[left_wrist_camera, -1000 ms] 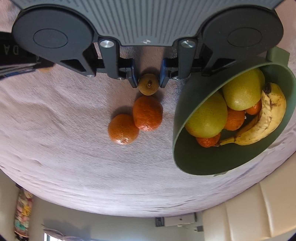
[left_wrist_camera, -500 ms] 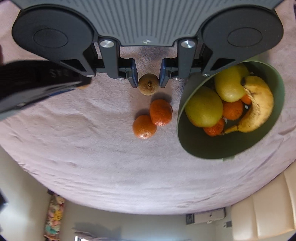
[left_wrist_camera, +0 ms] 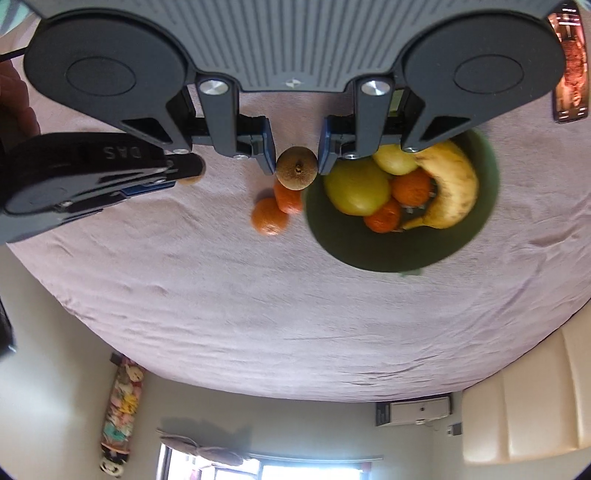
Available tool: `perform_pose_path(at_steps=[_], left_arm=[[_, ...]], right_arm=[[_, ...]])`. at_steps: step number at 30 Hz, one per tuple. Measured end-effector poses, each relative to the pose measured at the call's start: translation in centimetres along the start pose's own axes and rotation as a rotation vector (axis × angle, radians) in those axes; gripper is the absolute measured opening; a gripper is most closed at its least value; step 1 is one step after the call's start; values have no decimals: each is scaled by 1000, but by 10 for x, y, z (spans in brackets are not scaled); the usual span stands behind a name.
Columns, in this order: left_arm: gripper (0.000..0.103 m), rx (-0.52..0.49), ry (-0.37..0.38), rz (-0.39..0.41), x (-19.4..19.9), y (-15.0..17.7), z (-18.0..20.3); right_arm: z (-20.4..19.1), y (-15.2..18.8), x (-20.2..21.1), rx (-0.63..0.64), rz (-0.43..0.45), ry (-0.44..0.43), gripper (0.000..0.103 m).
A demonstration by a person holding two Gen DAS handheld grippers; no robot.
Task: Organize fruits
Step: 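Carry both kiwis over the green colander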
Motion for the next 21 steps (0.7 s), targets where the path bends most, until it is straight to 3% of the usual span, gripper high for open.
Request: perform_pose_path(at_steps=[10,21], left_arm=[[27,91,-5,-50,12,-31,-53],[27,222,-26,-120,-13,-67,-88]], right_arm=[[-40,-33,27,125,145,-41,20],[-69,-71,3,200,177,-53,19]])
Point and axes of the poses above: each gripper's, at about its wrist camera, not at the fingertips, and x roughly against the way its jaws point, z to its right, y to its underside, the point moved 4 cm from there along -x, roughly the way its jaws point, and after that the axes turned 5 degrees about x, right-handed, at the moved point
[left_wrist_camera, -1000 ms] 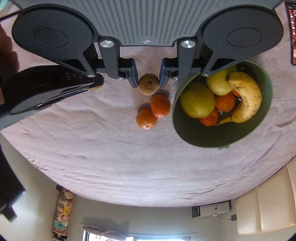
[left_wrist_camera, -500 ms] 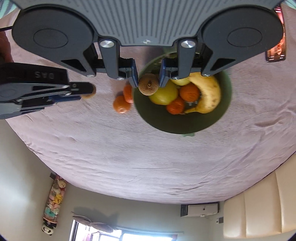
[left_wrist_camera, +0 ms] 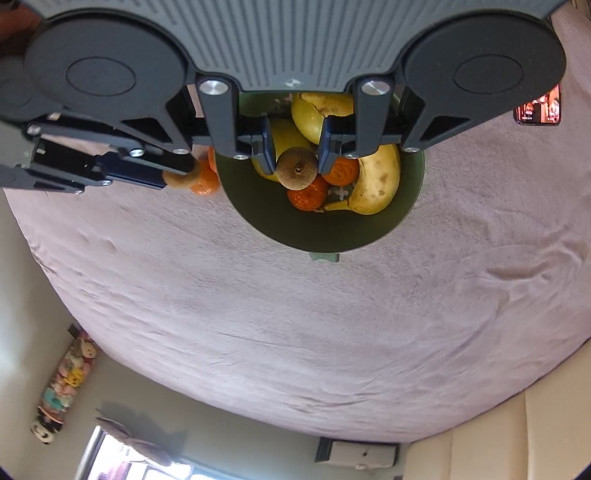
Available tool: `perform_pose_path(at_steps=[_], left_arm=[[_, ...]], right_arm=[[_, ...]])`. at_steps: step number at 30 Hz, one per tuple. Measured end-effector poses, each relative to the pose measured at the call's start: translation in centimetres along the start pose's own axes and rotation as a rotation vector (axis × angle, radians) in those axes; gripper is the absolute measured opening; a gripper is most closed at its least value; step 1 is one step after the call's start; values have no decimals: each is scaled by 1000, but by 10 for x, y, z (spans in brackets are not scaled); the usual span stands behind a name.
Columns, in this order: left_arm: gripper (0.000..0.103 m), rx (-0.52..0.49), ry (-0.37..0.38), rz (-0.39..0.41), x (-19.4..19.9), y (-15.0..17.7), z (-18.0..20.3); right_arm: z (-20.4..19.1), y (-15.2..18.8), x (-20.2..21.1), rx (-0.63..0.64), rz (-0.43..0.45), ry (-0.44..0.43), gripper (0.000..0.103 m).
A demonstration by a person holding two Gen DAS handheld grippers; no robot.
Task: Organize fruits
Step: 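Carry both kiwis over the green colander, then lower both kiwis into the colander and open both tools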
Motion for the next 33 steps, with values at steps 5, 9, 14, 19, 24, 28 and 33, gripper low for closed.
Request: perform_pose_path(at_steps=[5,9,14,19,24,28,33], left_arm=[[27,6,-18,1,-17,-12,2],[27,49,-1,-12,-32,-18,-7],[27,92,-23,-22,-46,-22,-23],[27,136,-29,-46,-58,-19,-35],[27,110,-71,-33,-67,-19,-37],[27,140,-66,-60,-78,-16,-42],[27,140,-71,-70,-83,-15,-45]], right_arm=[[-8,-13,-18,60,9,35,19],[-12,-17,-33,94,25,52,19],[-12,-17,-52,92,13,65,19],[-19,-18,-74,119,-9,64,19],[-26,-19,-94,178,-24,68,19],[-30,-20,-106,220,-37,61,19],[-33,-19,-118,276,-55,62,19]])
Point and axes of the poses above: each gripper's, at about its wrist camera, not at the fingertips, and x roughly against the way its jaws point, z to its right, y to its underside, the point moved 4 cm from there along -x, roughly the way its jaws point, and after that the axes turned 5 degrees about x, right-handed, at the moved point
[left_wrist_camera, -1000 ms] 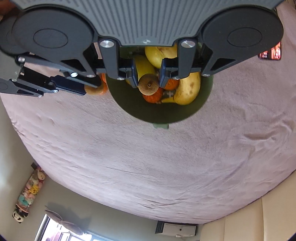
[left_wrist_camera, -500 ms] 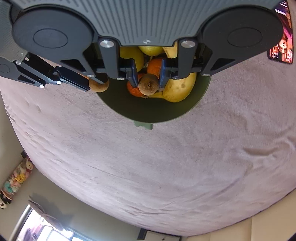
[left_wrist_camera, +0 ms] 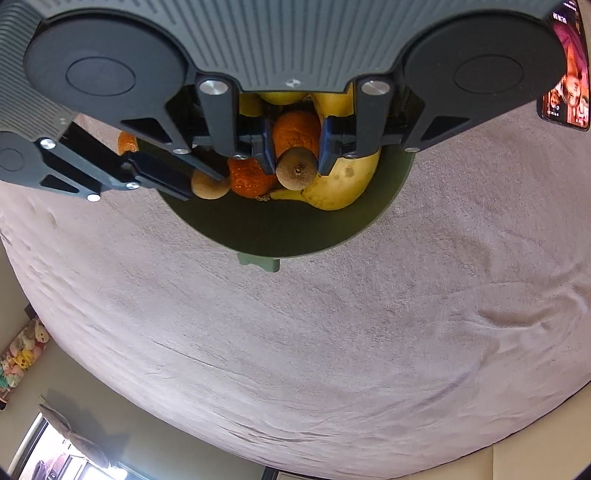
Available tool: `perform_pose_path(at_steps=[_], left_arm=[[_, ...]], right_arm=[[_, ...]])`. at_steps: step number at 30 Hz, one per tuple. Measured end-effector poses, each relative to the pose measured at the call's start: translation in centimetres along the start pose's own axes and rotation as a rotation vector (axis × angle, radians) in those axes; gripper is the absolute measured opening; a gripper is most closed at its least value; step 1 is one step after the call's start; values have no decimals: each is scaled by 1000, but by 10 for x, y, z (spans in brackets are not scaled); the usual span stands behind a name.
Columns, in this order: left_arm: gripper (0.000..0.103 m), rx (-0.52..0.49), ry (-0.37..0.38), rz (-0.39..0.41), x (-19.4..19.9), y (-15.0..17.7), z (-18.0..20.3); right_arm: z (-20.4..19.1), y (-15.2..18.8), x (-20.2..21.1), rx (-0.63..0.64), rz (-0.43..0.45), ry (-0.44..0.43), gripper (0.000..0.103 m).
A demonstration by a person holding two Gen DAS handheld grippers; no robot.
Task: Organize fruits
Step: 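Lower both kiwis into the colander and open both tools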
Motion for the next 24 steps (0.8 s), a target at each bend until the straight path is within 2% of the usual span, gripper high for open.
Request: perform_pose_path(at_steps=[6,13,24], left_arm=[[27,11,37,-17,-8,2,2],[27,39,38,-50,-20,6,-1],[27,34,32,-42,-21,5,2]], right_arm=[[-5,2,-10,41,-25,-19,19],[-4,8,-18,39,-71,-34,19],[-5,6,-18,45,-90,-35,20]])
Point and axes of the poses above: each gripper's, at about its wrist camera, not at the fingertips, and x roughly against the way its jaws point, z to its right, y to its underside, the point moved 4 cm from there along -x, roughly the way its jaws point, and after that the axes turned 5 degrees about x, right-handed, at the moved point
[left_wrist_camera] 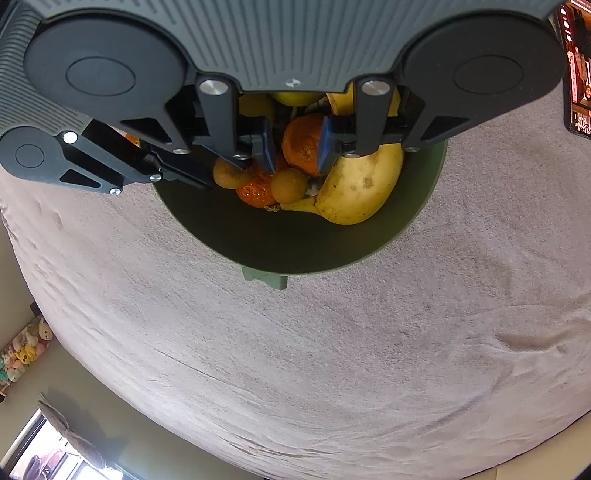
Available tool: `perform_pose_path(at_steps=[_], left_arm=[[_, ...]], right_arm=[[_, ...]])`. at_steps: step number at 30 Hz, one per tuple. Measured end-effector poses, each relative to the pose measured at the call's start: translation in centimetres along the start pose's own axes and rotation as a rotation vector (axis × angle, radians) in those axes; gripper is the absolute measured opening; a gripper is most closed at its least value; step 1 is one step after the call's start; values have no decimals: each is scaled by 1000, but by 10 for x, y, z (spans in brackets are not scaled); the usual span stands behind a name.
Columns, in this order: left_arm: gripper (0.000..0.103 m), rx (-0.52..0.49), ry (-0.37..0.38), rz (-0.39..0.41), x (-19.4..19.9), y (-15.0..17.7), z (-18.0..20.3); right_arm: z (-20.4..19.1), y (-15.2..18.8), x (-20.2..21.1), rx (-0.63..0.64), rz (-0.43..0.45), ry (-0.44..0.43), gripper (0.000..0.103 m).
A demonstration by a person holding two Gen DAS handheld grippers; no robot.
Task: Organize fruits
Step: 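Lower both kiwis into the colander and open both tools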
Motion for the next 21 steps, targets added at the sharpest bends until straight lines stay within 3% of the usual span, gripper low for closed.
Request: perform_pose_path(at_steps=[4,7,9,15,21], left_arm=[[31,-2,-6,-2,1,0,1],[43,-1,-2,-1,3,-1,3],[53,-1,0,7,5,-2,4],[70,67,47,7,8,-4,2],[82,122,79,9,14,-6,1]], right_arm=[[-1,-1,-1,2,-19,3,20],[-1,-4,-3,-11,-21,0,21],[0,-6,-5,-17,-24,5,34],[0,-11,-3,-13,-39,12,51],[4,-15,2,-24,-64,44,65]])
Point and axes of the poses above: each gripper's, at about its wrist camera, not at the fingertips, and x roughly against the way its jaws point, z to its right, y to its underside, the point moved 4 cm from there along -x, roughly the way its jaws point, and after that the axes turned 5 degrees about x, right-handed, at the moved point
